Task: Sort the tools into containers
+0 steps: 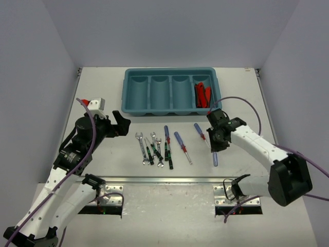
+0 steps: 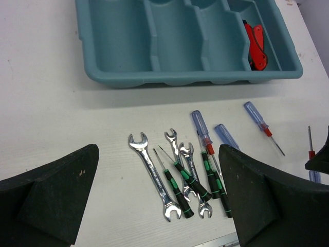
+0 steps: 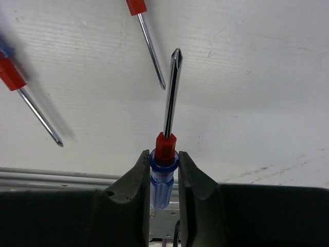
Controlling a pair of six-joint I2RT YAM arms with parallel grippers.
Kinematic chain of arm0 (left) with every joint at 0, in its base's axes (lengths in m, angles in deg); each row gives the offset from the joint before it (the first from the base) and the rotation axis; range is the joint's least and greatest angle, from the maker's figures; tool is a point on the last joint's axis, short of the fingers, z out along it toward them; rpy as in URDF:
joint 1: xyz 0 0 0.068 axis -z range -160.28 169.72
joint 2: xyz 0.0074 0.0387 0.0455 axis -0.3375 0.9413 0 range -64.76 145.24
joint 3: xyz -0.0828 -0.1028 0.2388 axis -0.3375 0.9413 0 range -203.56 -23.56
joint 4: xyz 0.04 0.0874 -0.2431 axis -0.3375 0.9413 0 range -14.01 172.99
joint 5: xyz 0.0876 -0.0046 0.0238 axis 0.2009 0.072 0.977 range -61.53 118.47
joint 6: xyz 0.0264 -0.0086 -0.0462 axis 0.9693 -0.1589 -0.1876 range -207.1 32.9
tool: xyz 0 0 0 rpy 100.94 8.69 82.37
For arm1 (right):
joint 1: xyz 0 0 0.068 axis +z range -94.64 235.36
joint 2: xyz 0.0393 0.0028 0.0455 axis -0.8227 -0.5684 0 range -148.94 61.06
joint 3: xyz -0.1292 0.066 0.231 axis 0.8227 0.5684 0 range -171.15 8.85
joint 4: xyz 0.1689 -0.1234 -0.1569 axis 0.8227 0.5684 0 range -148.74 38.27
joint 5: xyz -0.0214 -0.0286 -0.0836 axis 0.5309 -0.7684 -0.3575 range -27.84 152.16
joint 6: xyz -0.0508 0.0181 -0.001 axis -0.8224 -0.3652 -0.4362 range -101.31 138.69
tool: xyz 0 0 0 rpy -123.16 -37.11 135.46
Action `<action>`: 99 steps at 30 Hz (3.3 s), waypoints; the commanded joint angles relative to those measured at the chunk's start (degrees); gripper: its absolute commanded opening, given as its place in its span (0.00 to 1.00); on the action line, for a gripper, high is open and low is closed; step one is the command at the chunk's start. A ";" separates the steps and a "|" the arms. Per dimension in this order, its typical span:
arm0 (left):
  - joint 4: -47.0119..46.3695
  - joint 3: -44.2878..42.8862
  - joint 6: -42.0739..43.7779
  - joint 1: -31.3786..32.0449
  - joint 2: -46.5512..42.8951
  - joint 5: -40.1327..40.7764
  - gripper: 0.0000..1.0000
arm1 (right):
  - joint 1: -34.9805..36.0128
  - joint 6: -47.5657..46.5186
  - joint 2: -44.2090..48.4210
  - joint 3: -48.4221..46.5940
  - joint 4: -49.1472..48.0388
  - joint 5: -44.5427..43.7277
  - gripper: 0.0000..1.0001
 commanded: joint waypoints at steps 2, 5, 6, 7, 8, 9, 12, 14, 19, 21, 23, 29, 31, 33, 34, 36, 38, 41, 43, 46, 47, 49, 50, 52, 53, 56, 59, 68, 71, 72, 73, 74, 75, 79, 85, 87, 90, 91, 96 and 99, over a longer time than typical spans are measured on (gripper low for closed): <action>-2.46 -1.12 -0.69 0.65 0.29 -2.66 1.00 | 0.46 -2.40 7.37 -3.39 -1.51 9.64 0.00; -3.48 -1.78 -3.80 0.64 1.53 -9.03 1.00 | 2.18 -2.50 13.42 -1.40 -10.87 23.97 0.00; -7.70 -0.60 -5.90 0.65 2.16 -17.74 1.00 | 2.41 -0.53 14.68 -0.27 -17.68 33.02 0.00; -12.14 0.78 -8.41 0.70 2.86 -24.74 1.00 | 2.73 1.39 15.56 0.77 -23.68 40.27 0.00; -16.83 2.37 -11.41 0.84 3.66 -29.59 1.00 | 3.16 3.22 15.98 1.67 -28.63 45.22 0.00; -22.84 4.19 -14.58 1.58 4.66 -32.60 1.00 | 3.73 4.51 15.74 1.79 -31.56 47.12 0.00; -38.24 8.17 -23.37 5.60 7.28 -37.27 1.00 | 5.24 7.88 14.83 2.03 -39.75 51.27 0.00; -41.49 7.43 -24.99 10.07 9.71 -34.42 1.00 | 5.87 11.13 14.21 2.55 -45.43 54.01 0.00; -42.85 3.60 -23.40 18.37 15.21 -27.67 0.99 | 8.50 14.60 14.11 3.38 -52.35 58.31 0.00; -44.35 2.94 -23.19 21.29 18.42 -26.05 0.94 | 10.18 14.09 13.80 2.77 -52.24 58.81 0.00; -45.04 2.62 -23.07 22.07 20.26 -25.20 0.89 | 11.03 13.75 13.71 2.35 -51.83 58.95 0.00; -47.96 2.53 -22.72 23.15 21.32 -23.71 0.55 | 11.68 12.01 13.53 1.86 -49.11 58.25 0.00; -47.95 2.36 -22.37 23.16 21.32 -23.32 0.46 | 11.59 11.91 13.55 2.12 -48.93 57.95 0.00; -48.06 2.54 -22.17 23.22 21.29 -22.98 0.40 | 11.60 11.74 13.59 2.29 -48.92 57.61 0.00; -49.50 3.30 -21.96 23.16 21.08 -23.46 0.30 | 11.67 11.67 13.39 2.22 -48.85 57.40 0.00; -50.41 3.84 -22.10 23.15 20.61 -23.53 0.12 | 11.59 12.00 13.06 2.17 -49.14 57.33 0.00; -50.47 3.70 -22.08 23.15 20.76 -23.54 0.02 | 11.68 12.18 12.90 1.97 -49.52 57.45 0.00; -49.07 2.19 -21.73 23.21 22.27 -23.42 0.00 | 11.68 12.10 12.81 1.36 -49.02 57.31 0.00; -46.56 0.23 -20.89 23.15 23.43 -21.67 0.00 | 11.65 10.11 13.97 0.98 -45.41 54.96 0.23; -38.95 -4.10 -18.92 23.15 25.24 -15.98 0.00 | 11.59 6.87 17.24 0.53 -36.23 43.63 0.80; -36.24 -5.95 -18.17 23.15 25.92 -14.03 0.00 | 11.59 6.07 18.40 0.32 -32.42 38.32 0.99; -32.93 -8.81 -15.76 23.10 27.66 -12.01 0.00 | 11.54 3.95 20.49 -1.24 -24.64 29.50 0.99; -31.21 -10.37 -14.82 23.06 28.95 -10.29 0.00 | 11.59 3.44 21.71 -1.98 -21.42 25.32 0.99; -27.24 -14.24 -12.62 23.05 32.64 -5.56 0.00 | 11.59 2.50 24.74 -3.70 -14.73 15.67 0.99; -25.33 -17.81 -11.61 22.94 34.61 -2.98 0.00 | 11.59 2.22 26.37 -4.16 -12.13 10.84 0.99; -23.98 -25.16 -8.26 21.13 43.56 3.39 0.00 | 11.50 3.01 29.46 -4.45 -7.36 -4.42 0.99; -23.56 -37.03 -6.44 16.91 54.86 2.86 0.00 | 11.26 2.28 27.84 -3.70 -6.58 -8.65 0.99; -13.86 -72.70 0.38 12.07 86.83 3.19 0.00 | 11.13 0.20 32.04 2.91 -6.22 -9.78 0.99; -14.42 -78.15 0.33 10.97 93.19 4.35 0.00 | 11.15 0.06 31.74 2.92 -6.08 -6.94 0.99; -14.72 -78.79 0.40 10.80 93.61 4.56 0.00 | 11.15 0.07 31.50 2.93 -5.95 -6.90 0.99; -14.62 -80.22 0.40 10.49 96.47 4.30 0.01 | 11.15 0.17 31.09 3.03 -5.90 -7.05 0.99; -14.45 -81.38 0.21 10.24 98.48 3.67 0.03 | 11.15 0.35 30.81 3.28 -5.87 -7.14 0.99; -14.18 -82.37 -0.12 10.14 99.35 2.64 0.07 | 11.15 0.53 30.76 3.68 -5.90 -7.21 0.99; -13.47 -83.78 -0.67 10.14 100.54 -1.40 0.65 | 11.07 1.91 30.73 5.05 -8.69 -8.63 0.99; -10.62 -80.05 -1.70 10.05 86.56 -0.78 1.00 | 10.89 -0.07 18.11 5.04 -13.66 -10.12 0.99; -8.85 -76.13 -4.55 10.05 75.65 1.43 1.00 | 9.00 -1.23 12.87 4.15 -14.74 -9.95 0.98; -8.26 -57.02 -7.84 10.05 56.83 3.58 1.00 | 4.89 -5.14 3.25 1.89 -17.97 -3.95 0.91; -8.95 -50.45 -8.92 10.08 48.49 4.05 1.00 | 3.91 -6.44 -0.57 0.95 -18.69 -3.87 0.87; -10.28 -21.64 -11.35 10.05 16.30 1.24 1.00 | 1.07 -11.25 -11.20 -2.64 -23.58 -2.33 0.61; -6.48 -15.15 -11.82 10.10 1.59 0.51 1.00 | 0.44 -13.72 -15.91 -5.34 -24.94 -1.64 0.53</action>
